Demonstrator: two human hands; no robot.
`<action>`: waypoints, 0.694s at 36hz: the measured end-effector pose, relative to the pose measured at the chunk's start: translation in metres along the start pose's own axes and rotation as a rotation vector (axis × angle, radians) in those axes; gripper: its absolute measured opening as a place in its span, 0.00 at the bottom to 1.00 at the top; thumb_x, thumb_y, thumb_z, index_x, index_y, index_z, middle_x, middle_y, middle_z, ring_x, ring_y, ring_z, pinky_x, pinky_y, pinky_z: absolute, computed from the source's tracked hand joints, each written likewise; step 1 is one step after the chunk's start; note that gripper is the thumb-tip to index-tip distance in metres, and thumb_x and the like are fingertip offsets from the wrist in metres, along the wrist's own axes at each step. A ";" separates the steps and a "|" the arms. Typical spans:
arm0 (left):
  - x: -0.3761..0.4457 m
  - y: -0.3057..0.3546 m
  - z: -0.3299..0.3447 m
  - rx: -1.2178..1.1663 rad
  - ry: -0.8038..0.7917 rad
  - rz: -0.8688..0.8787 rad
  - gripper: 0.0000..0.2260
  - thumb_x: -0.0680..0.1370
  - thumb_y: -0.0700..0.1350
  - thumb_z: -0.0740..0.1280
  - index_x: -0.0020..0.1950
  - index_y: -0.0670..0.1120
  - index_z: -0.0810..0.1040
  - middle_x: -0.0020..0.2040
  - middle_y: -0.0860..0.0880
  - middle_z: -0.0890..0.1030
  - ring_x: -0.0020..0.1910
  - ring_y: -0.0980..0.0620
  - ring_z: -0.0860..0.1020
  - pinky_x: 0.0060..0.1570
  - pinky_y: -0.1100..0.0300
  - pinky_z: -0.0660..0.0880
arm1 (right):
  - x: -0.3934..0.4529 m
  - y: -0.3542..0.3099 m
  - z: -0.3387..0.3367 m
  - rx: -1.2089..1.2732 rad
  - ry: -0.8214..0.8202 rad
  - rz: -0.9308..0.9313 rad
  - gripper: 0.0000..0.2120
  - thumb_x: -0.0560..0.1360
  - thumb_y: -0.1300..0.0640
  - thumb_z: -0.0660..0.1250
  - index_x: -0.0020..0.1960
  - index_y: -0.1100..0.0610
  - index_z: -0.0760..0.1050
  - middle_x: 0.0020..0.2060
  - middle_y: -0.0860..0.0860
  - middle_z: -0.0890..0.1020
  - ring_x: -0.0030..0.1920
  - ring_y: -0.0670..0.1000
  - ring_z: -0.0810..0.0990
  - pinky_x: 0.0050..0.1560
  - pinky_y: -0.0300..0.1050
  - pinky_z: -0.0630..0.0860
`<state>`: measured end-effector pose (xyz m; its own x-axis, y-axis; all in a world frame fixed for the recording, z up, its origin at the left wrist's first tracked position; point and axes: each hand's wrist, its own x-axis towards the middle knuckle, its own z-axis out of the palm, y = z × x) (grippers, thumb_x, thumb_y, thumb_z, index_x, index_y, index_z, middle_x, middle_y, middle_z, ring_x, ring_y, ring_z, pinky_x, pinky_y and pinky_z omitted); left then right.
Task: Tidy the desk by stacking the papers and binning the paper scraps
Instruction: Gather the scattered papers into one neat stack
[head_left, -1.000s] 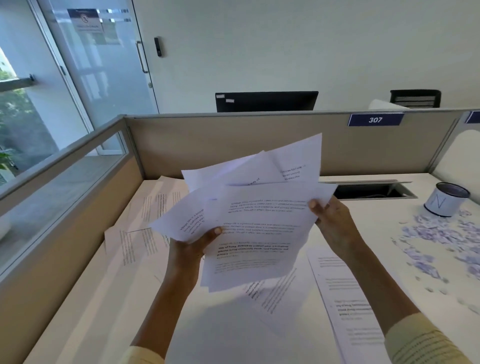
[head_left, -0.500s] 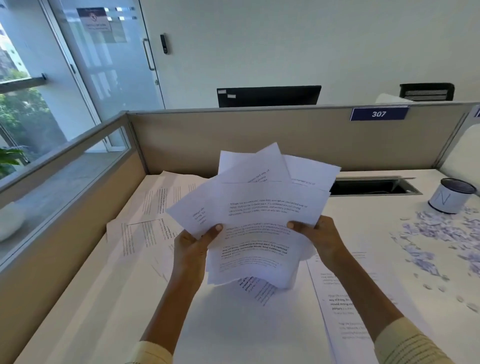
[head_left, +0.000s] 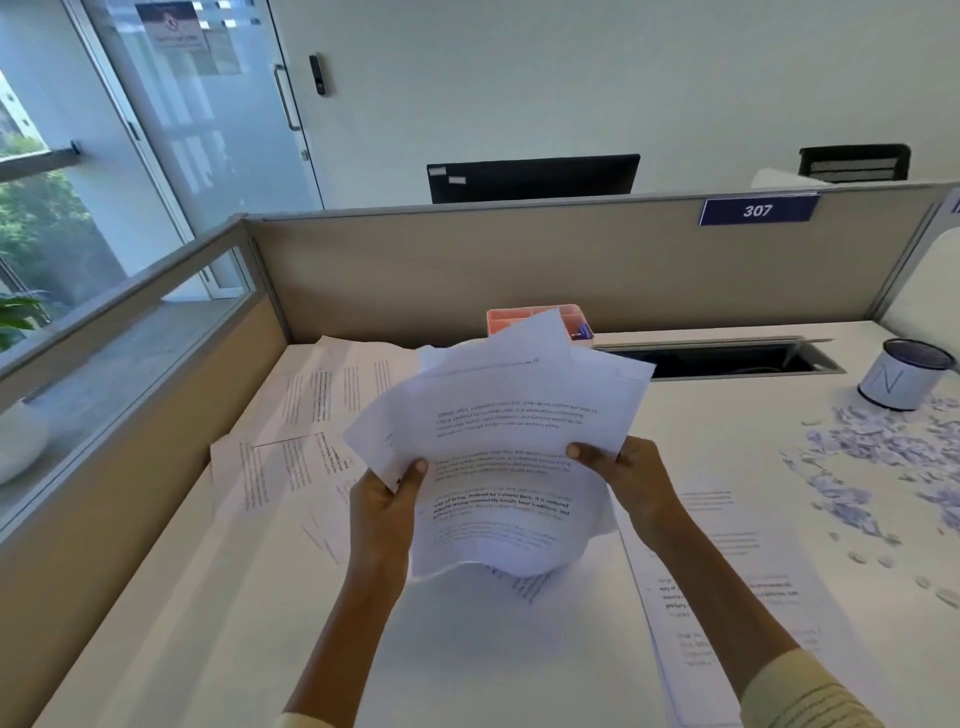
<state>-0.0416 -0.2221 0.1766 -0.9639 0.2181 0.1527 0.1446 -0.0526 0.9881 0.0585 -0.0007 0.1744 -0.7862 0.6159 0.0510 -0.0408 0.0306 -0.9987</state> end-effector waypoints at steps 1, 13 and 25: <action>0.001 0.003 0.000 -0.012 0.007 0.010 0.07 0.78 0.39 0.67 0.46 0.52 0.79 0.40 0.53 0.82 0.41 0.51 0.80 0.39 0.57 0.77 | 0.001 -0.003 0.001 0.005 0.009 -0.008 0.07 0.71 0.61 0.72 0.48 0.53 0.80 0.45 0.49 0.84 0.45 0.52 0.82 0.46 0.46 0.79; 0.000 -0.019 -0.005 -0.053 -0.079 -0.049 0.11 0.77 0.40 0.65 0.58 0.50 0.74 0.52 0.48 0.82 0.55 0.46 0.79 0.49 0.54 0.77 | -0.002 0.007 0.007 0.027 -0.011 0.014 0.06 0.72 0.63 0.71 0.44 0.52 0.80 0.35 0.41 0.85 0.35 0.40 0.81 0.33 0.31 0.76; -0.002 -0.020 0.003 0.029 -0.090 -0.083 0.12 0.82 0.38 0.57 0.60 0.52 0.71 0.56 0.52 0.78 0.58 0.53 0.75 0.51 0.60 0.73 | -0.001 0.013 0.013 -0.043 -0.078 0.051 0.11 0.68 0.52 0.75 0.49 0.51 0.81 0.41 0.46 0.86 0.41 0.47 0.84 0.37 0.36 0.77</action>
<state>-0.0419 -0.2184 0.1566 -0.9491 0.3072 0.0704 0.0729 -0.0033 0.9973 0.0514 -0.0110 0.1617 -0.8323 0.5543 -0.0013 0.0254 0.0358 -0.9990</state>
